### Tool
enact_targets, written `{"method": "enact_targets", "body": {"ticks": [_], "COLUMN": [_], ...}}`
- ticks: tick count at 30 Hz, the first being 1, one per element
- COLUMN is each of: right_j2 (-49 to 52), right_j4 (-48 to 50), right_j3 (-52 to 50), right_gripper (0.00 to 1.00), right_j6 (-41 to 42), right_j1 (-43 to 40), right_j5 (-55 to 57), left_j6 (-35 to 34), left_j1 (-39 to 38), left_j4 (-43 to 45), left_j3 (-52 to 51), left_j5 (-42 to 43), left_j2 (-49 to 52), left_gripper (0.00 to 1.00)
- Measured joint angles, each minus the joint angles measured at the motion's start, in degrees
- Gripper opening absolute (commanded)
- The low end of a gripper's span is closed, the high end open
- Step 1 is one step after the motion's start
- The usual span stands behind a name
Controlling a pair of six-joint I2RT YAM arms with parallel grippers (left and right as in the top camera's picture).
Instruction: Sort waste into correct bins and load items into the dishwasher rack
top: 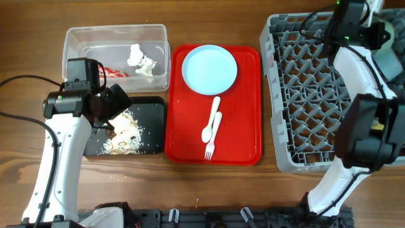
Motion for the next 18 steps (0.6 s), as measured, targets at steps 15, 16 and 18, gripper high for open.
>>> {"method": "enact_targets", "body": {"ticks": [15,16,18], "right_j2": [0.79,0.79,0.79], "right_j4": [-2.27,-2.99,-5.14], "right_j3": [-1.11,-1.27,-1.86], "right_gripper": [0.04,0.04,0.04], "right_j6": [4.17,4.74,6.25], "right_j1": [5.88,5.88,5.97], "right_j5": [-1.31,-1.42,-1.99], "left_j6": [0.0,0.0,0.0], "left_j1": [0.0,0.0,0.0], "left_j4": [0.0,0.02,0.0], "left_j3": [0.0,0.0,0.0], "left_j5": [1.29,1.29,1.29], "left_j2": [0.0,0.0,0.0], "left_gripper": [1.0,1.0,1.0]}}
